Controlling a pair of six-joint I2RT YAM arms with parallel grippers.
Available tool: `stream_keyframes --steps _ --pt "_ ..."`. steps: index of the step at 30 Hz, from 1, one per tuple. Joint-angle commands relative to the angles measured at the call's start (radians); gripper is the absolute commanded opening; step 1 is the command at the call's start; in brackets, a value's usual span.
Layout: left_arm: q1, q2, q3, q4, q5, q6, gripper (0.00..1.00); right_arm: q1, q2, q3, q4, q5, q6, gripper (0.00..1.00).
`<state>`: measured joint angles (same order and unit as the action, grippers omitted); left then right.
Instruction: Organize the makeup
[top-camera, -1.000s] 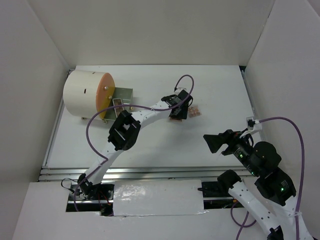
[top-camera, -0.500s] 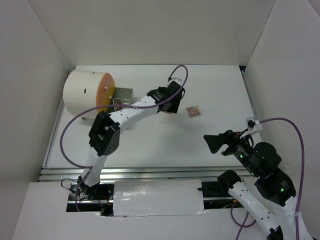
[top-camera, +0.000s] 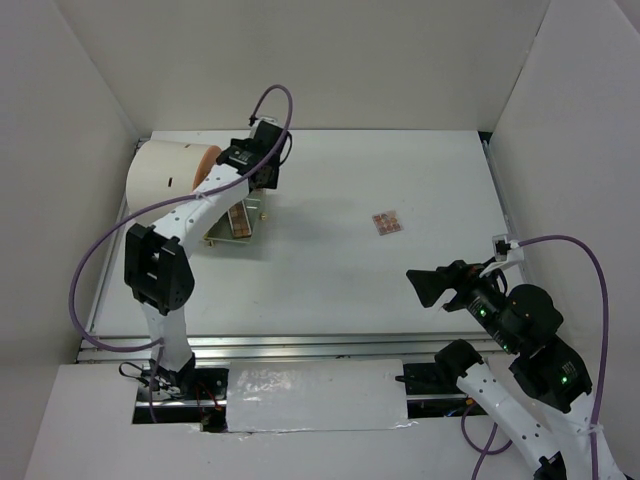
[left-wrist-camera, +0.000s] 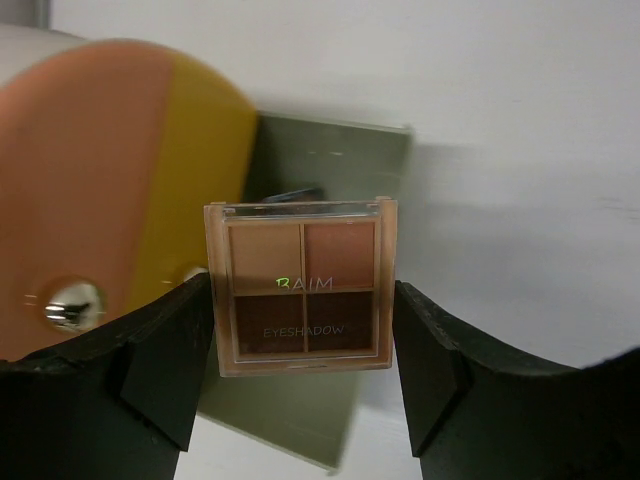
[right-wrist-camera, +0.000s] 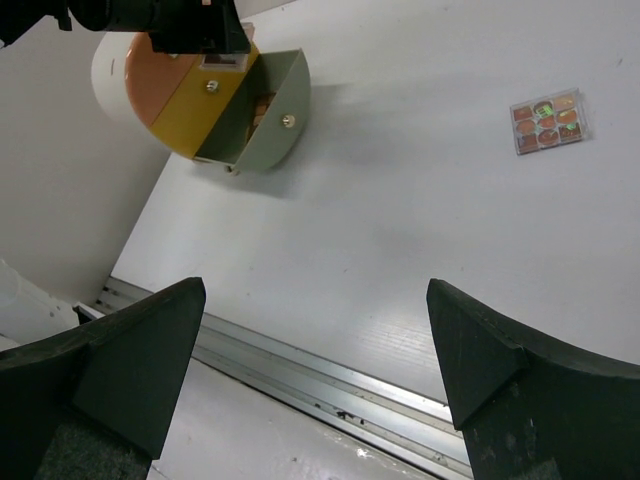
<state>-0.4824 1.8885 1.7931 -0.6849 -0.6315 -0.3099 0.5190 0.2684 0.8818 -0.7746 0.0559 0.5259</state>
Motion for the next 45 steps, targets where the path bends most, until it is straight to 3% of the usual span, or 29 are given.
stream_keyframes --steps 1,15,18,23,27,30,36,41,45 --pt "0.033 -0.012 0.028 -0.038 -0.071 0.075 0.37 -0.001 0.012 -0.001 0.049 -0.025 -0.012 1.0" --pt "0.051 0.046 -0.005 -0.056 -0.172 0.134 0.47 -0.004 0.025 -0.024 0.074 -0.037 -0.015 1.0" --pt "0.053 0.049 -0.008 -0.059 -0.175 0.132 0.65 -0.002 0.017 -0.026 0.072 -0.034 -0.015 1.0" --pt "0.064 0.055 -0.008 -0.056 -0.165 0.121 0.86 -0.001 0.009 -0.023 0.064 -0.031 -0.017 1.0" --pt "0.064 0.072 0.009 -0.076 -0.162 0.104 0.97 -0.001 0.0 -0.023 0.055 -0.025 -0.018 1.0" --pt "0.064 0.066 0.011 -0.074 -0.145 0.098 0.99 -0.004 0.0 -0.021 0.054 -0.019 -0.018 1.0" --pt "0.05 0.025 0.046 -0.087 -0.042 0.055 0.99 -0.001 0.017 -0.037 0.069 -0.008 -0.009 1.0" --pt "0.013 -0.009 0.075 -0.067 0.204 -0.02 0.99 -0.002 0.052 -0.056 0.077 0.079 0.037 1.0" --pt "-0.097 -0.031 0.075 0.007 0.367 -0.075 0.99 -0.002 0.17 -0.05 0.069 0.169 0.077 1.0"
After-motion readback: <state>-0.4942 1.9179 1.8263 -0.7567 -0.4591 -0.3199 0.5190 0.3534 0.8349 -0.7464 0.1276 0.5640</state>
